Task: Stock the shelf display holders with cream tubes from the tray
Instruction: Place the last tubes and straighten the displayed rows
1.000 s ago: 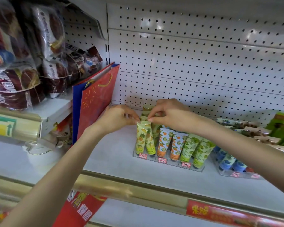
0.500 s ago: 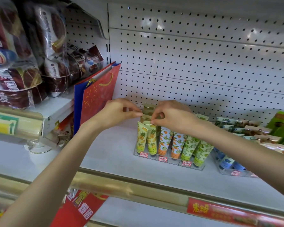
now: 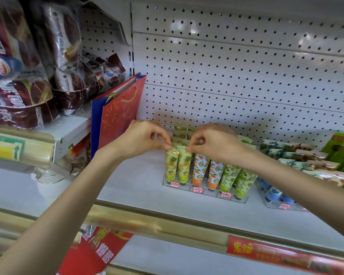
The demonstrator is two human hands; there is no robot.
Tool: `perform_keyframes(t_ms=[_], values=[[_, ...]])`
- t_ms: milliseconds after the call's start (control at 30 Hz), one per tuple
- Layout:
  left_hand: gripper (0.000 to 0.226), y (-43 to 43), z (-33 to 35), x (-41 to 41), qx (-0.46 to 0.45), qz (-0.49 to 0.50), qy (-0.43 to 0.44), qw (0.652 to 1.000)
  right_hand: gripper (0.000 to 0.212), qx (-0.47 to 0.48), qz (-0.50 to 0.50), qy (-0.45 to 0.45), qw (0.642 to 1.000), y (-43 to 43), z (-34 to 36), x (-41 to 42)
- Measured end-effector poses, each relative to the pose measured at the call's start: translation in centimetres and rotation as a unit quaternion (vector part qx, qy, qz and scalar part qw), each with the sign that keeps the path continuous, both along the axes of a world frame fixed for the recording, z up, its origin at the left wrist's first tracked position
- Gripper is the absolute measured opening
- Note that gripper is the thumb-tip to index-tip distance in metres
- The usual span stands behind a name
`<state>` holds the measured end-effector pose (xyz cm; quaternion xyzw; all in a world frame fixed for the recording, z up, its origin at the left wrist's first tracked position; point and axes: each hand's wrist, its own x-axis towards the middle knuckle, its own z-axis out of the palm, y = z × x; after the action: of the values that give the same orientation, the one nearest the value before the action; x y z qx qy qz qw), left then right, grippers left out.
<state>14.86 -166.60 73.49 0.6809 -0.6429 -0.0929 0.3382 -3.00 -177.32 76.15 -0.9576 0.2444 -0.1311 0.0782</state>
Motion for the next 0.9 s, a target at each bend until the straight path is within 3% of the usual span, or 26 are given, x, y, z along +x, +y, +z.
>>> perform_keyframes(t_ms=[900], values=[[0.011,-0.5,-0.6,-0.2,-0.031,0.044,-0.011,0.998,0.013,0.025,-0.023,0.001,0.999,0.3,-0.1,-1.2]])
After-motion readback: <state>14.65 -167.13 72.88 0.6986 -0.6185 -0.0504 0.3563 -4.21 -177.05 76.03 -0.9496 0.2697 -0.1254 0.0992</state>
